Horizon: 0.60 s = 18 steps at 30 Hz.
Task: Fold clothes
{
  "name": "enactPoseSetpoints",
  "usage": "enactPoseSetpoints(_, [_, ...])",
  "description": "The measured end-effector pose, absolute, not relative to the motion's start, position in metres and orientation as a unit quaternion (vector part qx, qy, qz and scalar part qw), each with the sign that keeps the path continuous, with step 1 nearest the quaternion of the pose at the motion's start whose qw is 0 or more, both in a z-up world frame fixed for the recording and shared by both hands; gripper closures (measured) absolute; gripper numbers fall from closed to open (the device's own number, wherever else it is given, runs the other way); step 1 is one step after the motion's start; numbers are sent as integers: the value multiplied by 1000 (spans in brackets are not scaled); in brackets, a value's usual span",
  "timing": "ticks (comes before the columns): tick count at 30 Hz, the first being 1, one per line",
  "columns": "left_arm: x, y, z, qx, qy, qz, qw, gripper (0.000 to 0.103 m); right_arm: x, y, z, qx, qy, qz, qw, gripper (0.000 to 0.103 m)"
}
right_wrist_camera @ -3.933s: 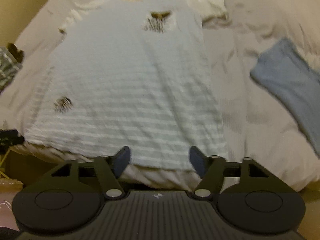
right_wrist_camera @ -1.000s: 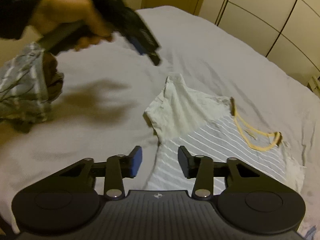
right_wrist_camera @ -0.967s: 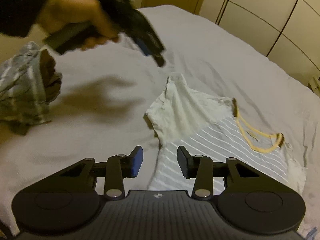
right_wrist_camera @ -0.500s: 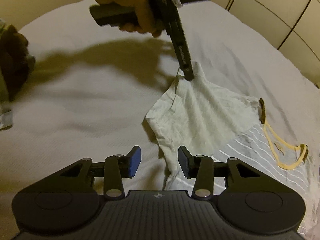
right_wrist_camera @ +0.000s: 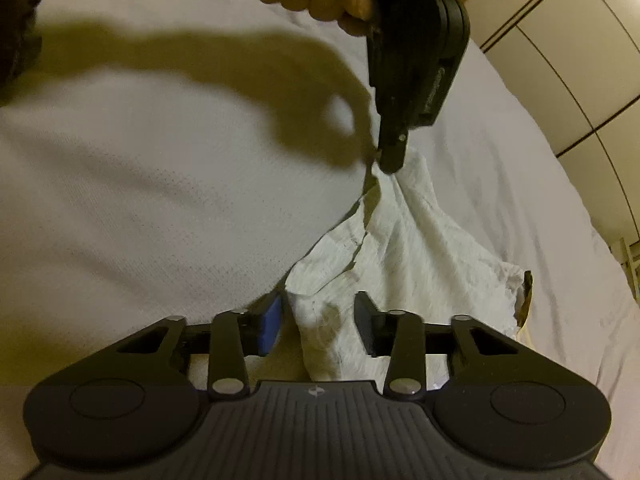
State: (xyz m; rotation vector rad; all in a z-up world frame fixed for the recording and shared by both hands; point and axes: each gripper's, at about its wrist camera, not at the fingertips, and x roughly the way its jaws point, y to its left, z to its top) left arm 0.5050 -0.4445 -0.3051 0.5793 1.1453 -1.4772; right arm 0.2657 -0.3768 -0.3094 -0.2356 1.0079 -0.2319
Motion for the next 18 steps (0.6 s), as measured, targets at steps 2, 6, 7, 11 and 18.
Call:
enactPoseSetpoints(2, [506,-442,-304,234,493,-618,565,102,264,-384,-306,-86,473,-120,869,91])
enactPoseSetpoints(6, [507,-442,-295,201,522,-591,581,102,259,-399,-299,-35,456,-138,879,103])
enactPoseSetpoints(7, [507,-443,-292,192,530,-583,584,102,258,-403,-298,-22,451,-143,881,103])
enactPoseSetpoints(11, [500,-452,-277,159,557,-568,585,102,246,-424,-287,53,425,-167,888,103])
enactPoseSetpoints(18, [471,-493,-261,153,544,-576,590,102,207,-470,-272,175,383,-223,879,103])
